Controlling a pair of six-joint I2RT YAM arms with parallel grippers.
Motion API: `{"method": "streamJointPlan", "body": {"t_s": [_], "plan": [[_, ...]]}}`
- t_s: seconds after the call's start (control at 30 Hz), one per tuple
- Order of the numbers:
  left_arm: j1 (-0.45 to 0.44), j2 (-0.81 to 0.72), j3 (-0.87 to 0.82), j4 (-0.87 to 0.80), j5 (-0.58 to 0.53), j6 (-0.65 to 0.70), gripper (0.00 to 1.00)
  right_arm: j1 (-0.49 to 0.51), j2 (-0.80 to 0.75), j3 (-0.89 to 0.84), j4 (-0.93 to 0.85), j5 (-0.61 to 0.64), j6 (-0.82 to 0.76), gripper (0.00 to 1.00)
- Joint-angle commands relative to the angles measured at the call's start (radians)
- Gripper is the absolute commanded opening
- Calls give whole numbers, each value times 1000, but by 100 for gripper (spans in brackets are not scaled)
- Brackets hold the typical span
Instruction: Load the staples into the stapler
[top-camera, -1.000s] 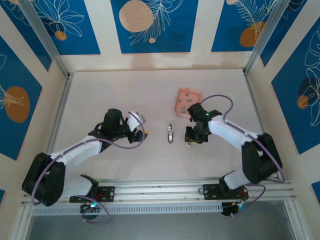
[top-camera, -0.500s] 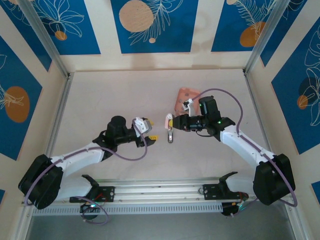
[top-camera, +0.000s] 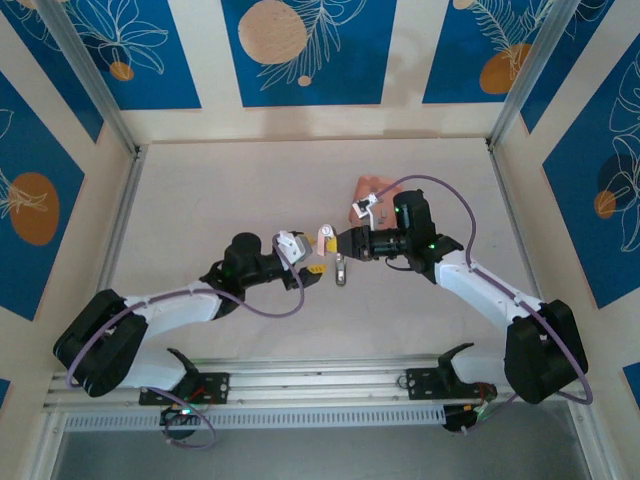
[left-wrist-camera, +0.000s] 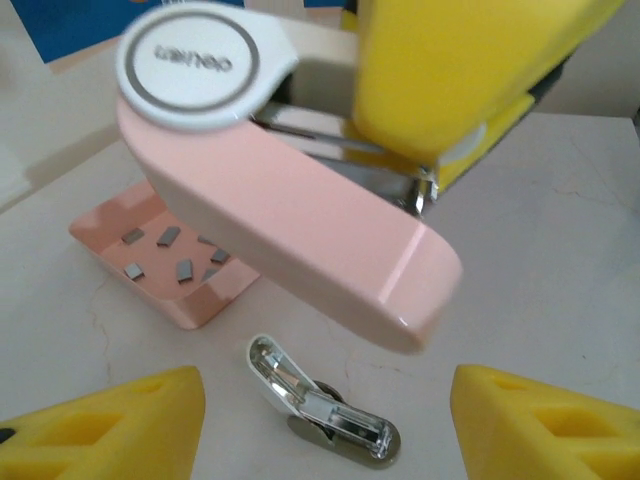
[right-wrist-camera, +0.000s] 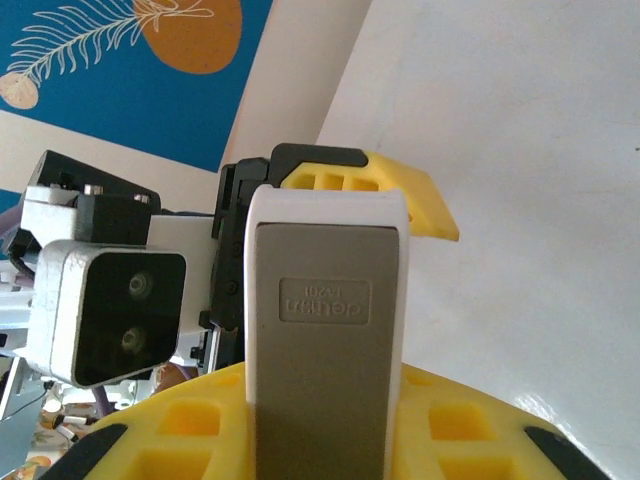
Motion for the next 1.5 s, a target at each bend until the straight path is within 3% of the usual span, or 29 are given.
{"method": "streamJointPlan", "body": {"t_s": [0.0,0.33,0.5,0.77,1.23,1.47], "plan": [[-11,10,35,86,-19,-32,66,9,12,-11,29,-45,10,9],[-11,24,30,154,-19,-65,64,16,15,-19,38,-46,14,9],[-11,13,17,169,-71,-63,56,16,7,-38,38,-46,13,9],[-9,-17,0,164,-205,-72,56,13,-11,-69,35,-46,16,8],[13,-94,-22,126,-492,-37,68,9,-46,-117,7,-81,19,8],[48,-99,3,72,-518,-42,72,17,-58,-136,47,-71,51,8]]}}
